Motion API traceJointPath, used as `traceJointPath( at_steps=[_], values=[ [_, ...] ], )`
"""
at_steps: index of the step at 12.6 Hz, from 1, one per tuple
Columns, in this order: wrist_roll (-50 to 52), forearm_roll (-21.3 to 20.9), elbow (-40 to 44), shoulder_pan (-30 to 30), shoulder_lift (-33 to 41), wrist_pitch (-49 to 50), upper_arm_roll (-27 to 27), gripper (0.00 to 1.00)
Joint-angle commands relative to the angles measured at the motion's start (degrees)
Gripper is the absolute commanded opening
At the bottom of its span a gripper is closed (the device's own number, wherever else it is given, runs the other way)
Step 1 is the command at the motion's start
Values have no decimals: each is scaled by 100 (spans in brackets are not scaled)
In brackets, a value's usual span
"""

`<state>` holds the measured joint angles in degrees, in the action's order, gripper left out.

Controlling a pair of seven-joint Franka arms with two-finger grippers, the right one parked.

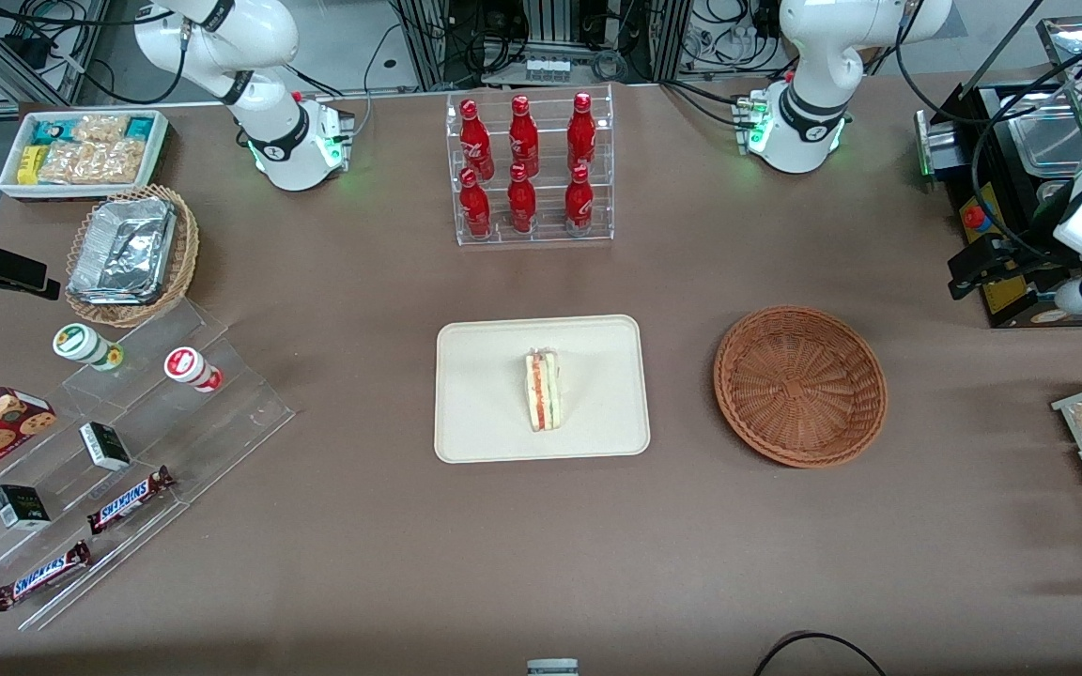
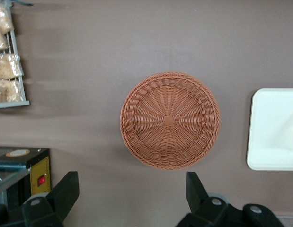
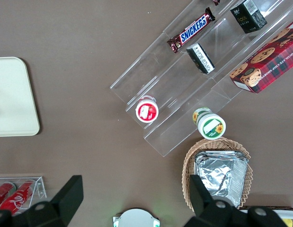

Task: Place sandwich from basket to tray

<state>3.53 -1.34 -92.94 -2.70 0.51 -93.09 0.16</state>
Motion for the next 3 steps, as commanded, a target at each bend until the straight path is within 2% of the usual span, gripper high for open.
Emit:
traceJointPath(
  at_steps=[1, 3],
  values=[
    [-379, 72, 153, -56, -51, 185, 125, 100],
    [-344, 142, 153, -56, -16, 221, 125, 100]
  ],
)
